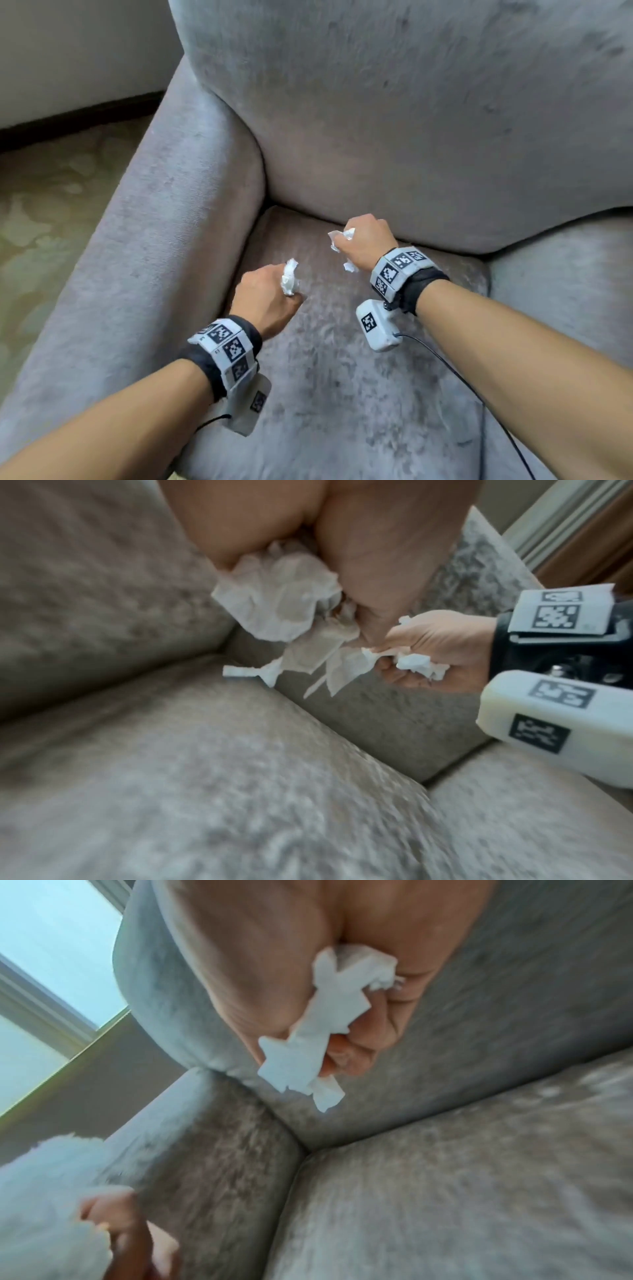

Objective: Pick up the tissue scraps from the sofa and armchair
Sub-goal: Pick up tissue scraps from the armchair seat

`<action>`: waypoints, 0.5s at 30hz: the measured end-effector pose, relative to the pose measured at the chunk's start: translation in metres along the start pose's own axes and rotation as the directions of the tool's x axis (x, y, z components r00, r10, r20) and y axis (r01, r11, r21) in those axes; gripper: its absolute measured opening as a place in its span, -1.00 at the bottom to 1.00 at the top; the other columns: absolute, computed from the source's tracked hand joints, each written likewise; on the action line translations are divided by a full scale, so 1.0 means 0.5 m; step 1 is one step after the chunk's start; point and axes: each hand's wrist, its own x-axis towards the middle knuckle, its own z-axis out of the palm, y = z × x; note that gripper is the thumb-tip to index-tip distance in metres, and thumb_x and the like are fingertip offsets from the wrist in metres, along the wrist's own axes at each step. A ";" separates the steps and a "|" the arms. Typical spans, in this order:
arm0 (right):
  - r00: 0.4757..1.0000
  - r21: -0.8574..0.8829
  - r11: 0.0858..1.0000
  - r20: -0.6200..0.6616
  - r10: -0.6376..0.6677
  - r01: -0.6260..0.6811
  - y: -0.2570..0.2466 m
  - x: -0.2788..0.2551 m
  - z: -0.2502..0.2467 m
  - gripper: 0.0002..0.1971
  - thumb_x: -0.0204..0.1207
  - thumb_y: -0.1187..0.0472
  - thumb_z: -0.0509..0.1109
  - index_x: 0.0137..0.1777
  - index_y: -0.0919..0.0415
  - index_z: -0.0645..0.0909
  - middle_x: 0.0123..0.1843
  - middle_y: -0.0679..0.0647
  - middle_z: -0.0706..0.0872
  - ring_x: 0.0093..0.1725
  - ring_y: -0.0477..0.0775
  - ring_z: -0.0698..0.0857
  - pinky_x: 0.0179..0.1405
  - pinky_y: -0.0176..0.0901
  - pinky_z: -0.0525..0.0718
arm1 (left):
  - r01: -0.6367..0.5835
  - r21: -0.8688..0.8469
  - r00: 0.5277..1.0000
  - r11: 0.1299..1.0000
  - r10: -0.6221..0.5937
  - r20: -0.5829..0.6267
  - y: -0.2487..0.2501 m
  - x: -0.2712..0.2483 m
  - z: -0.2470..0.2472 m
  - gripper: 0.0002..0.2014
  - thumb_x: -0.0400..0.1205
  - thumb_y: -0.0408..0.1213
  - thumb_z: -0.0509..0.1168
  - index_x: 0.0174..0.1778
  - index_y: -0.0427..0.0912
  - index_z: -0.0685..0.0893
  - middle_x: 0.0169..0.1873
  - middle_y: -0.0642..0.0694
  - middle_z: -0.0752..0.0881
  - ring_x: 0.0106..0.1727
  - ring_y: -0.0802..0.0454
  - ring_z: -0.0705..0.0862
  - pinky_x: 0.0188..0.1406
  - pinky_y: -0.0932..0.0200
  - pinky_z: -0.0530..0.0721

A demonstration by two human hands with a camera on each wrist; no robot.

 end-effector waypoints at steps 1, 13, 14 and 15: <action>0.999 -0.011 1.000 -0.036 0.017 -0.018 0.031 -0.019 -0.025 -0.66 0.52 -0.01 0.32 -0.43 0.16 0.57 -0.37 0.16 0.66 -0.13 0.24 0.54 -0.23 -0.16 0.43 | -0.017 -0.005 0.999 1.000 0.018 0.031 0.033 -0.008 0.019 -0.73 0.46 -0.04 0.43 -0.35 -0.07 0.48 -0.30 -0.01 0.71 -0.15 -0.18 0.67 -0.24 0.09 0.53; 0.939 0.004 0.972 -0.257 0.228 -0.235 0.406 -0.267 -0.133 -0.82 0.52 0.20 0.29 0.00 0.28 0.63 0.09 0.28 0.73 0.17 0.38 0.61 0.07 -0.04 0.55 | -0.353 0.055 0.858 0.934 0.300 0.417 0.294 -0.115 0.398 -0.87 0.53 -0.27 0.20 -0.04 -0.07 0.60 -0.21 -0.08 0.74 -0.22 -0.13 0.66 -0.30 0.14 0.54; 0.935 0.012 0.969 -0.262 0.239 -0.245 0.429 -0.281 -0.135 -0.81 0.54 0.19 0.28 0.03 0.29 0.62 0.11 0.28 0.72 0.19 0.38 0.59 0.10 -0.03 0.55 | -0.372 0.056 0.846 0.926 0.314 0.430 0.307 -0.122 0.424 -0.89 0.54 -0.27 0.19 -0.06 -0.06 0.58 -0.22 -0.07 0.73 -0.24 -0.13 0.65 -0.30 0.14 0.54; 0.932 0.020 0.967 -0.264 0.248 -0.252 0.449 -0.293 -0.138 -0.80 0.55 0.19 0.28 0.06 0.29 0.61 0.13 0.28 0.71 0.21 0.37 0.58 0.10 -0.03 0.54 | -0.388 0.063 0.836 0.920 0.322 0.445 0.318 -0.127 0.448 -0.89 0.56 -0.26 0.20 -0.04 -0.07 0.58 -0.20 -0.08 0.73 -0.22 -0.13 0.65 -0.29 0.13 0.56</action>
